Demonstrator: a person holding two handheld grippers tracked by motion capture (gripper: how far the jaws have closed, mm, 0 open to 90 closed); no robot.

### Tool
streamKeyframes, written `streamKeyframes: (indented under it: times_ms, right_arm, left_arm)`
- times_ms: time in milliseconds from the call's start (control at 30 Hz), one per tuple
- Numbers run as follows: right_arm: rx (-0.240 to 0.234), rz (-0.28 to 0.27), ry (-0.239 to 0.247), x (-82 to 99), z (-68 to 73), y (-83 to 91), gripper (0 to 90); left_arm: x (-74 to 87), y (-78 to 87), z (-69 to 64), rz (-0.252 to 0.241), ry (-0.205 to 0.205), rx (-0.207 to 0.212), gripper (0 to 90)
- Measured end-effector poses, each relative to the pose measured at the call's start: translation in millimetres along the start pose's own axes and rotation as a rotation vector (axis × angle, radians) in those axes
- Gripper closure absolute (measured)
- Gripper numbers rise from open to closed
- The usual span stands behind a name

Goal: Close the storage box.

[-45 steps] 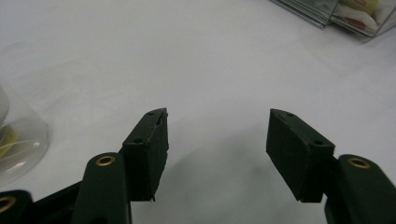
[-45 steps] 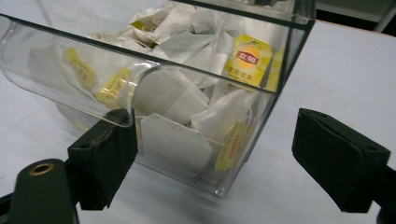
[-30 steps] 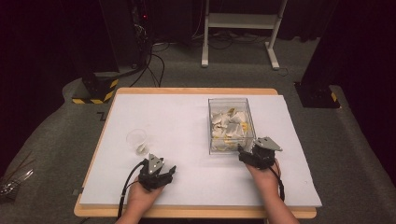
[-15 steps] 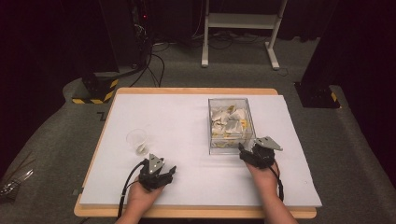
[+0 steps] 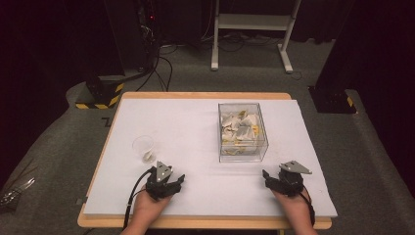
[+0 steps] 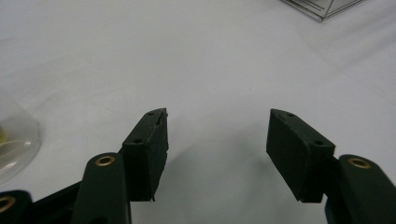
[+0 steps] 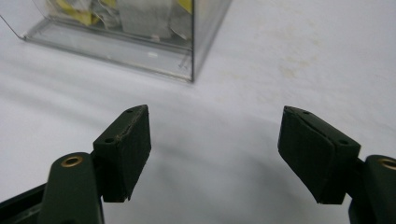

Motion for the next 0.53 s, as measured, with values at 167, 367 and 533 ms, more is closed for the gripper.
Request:
streamKeyframes:
  times_ms: [167,367,533]
  right_arm:
    - [0.011,0.051,0.021,7.5,-4.3,4.2,25.9]
    - [0.02,0.071,0.046,8.7,-0.8,2.6,25.8]
    - [-0.006,0.077,0.022,8.5,-4.4,1.8,26.4]
  left_arm:
    - [-0.1,-0.8,0.0,0.01,-0.001,0.006,38.4]
    - [0.1,-0.5,-0.3,0.01,0.001,0.01,38.0]
    - [0.3,-0.4,0.0,0.011,-0.003,0.017,37.1]
Point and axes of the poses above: each handheld gripper's, and its own axes: y roughly backward along the jaws, x roughly out of its underside, z roughly to its left, the point moved 2 cm from there along -y, roughly forward along the jaws, and after that the axes turned 6 degrees about -x, right-handed, at the moved point
